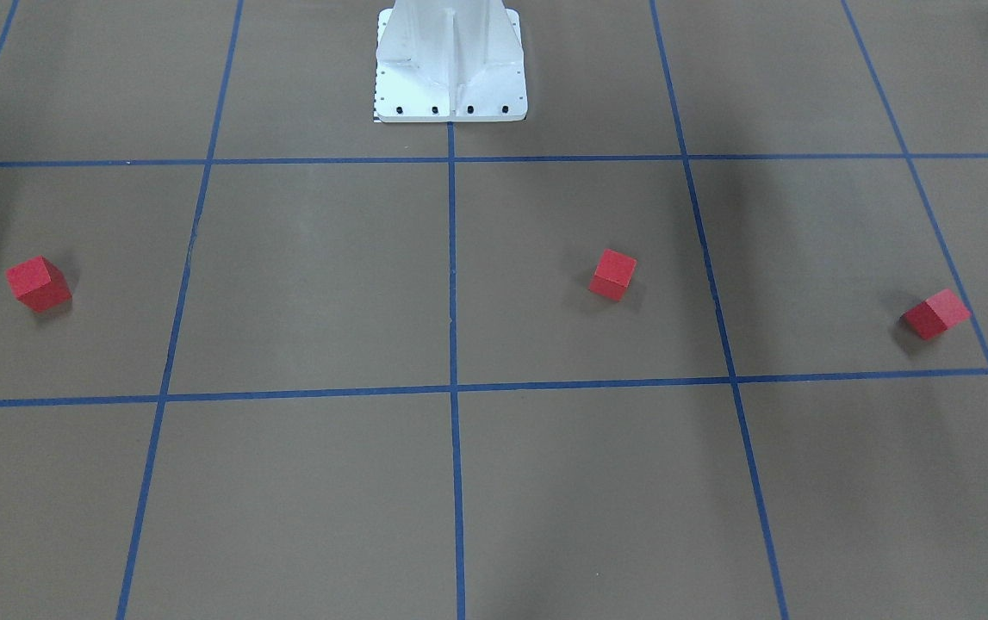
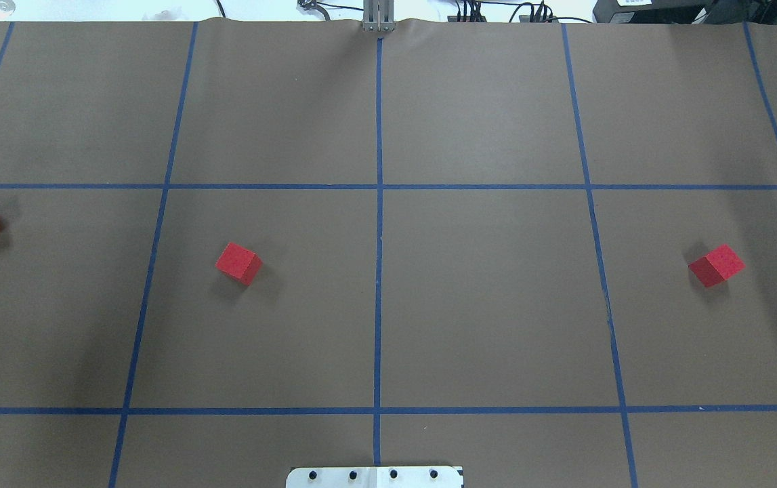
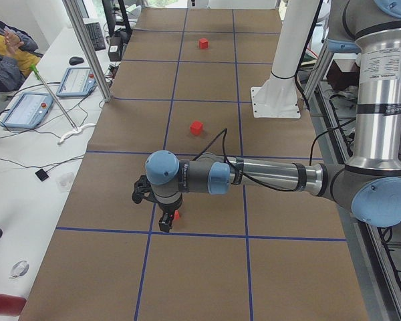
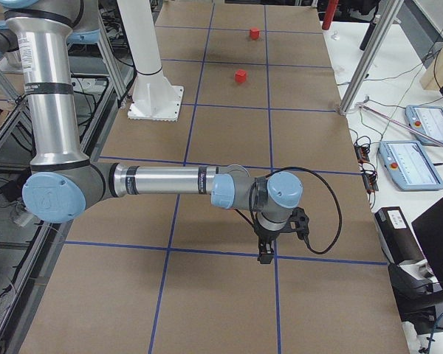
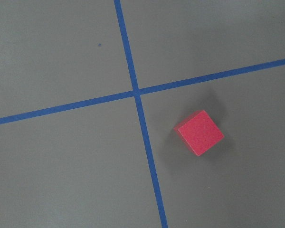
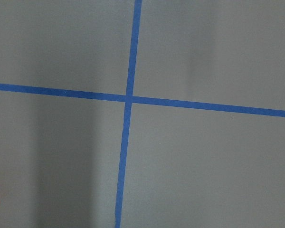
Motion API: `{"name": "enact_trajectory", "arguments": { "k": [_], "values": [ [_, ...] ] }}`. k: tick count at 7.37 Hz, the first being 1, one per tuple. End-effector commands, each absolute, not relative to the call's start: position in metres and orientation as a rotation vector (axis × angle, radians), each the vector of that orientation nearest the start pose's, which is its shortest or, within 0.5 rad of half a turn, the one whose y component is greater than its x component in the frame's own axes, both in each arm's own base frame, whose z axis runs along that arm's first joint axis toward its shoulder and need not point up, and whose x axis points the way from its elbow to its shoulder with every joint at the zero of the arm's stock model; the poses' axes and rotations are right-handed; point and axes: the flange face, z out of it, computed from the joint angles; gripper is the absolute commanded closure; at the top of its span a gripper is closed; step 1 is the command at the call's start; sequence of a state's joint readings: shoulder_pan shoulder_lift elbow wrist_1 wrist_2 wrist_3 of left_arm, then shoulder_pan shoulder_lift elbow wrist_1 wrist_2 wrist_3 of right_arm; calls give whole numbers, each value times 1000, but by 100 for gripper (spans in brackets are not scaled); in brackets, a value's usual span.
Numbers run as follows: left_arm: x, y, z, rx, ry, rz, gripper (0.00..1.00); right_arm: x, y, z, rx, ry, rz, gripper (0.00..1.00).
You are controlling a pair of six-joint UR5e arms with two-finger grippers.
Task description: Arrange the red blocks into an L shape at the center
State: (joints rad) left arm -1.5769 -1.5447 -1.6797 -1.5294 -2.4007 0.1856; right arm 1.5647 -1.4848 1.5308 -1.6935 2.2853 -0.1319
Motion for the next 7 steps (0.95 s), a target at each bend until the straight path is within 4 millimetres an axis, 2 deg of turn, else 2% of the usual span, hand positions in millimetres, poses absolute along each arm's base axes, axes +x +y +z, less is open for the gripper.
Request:
{"name": "enact_trajectory", "arguments": {
  "k": [1, 3, 5, 7],
  "values": [
    [-63, -482, 617, 125, 823, 188, 0, 65, -522, 651, -28, -718, -105, 1],
    [-66, -482, 621, 119, 779, 188, 0, 65, -524, 645, -17, -717, -109, 1],
    [-69, -490, 613, 156, 736, 200, 0, 65, -532, 632, 8, -716, -118, 1],
    [-70, -497, 605, 197, 723, 216, 0, 65, -544, 618, 149, -704, -171, 1]
  ]
}}
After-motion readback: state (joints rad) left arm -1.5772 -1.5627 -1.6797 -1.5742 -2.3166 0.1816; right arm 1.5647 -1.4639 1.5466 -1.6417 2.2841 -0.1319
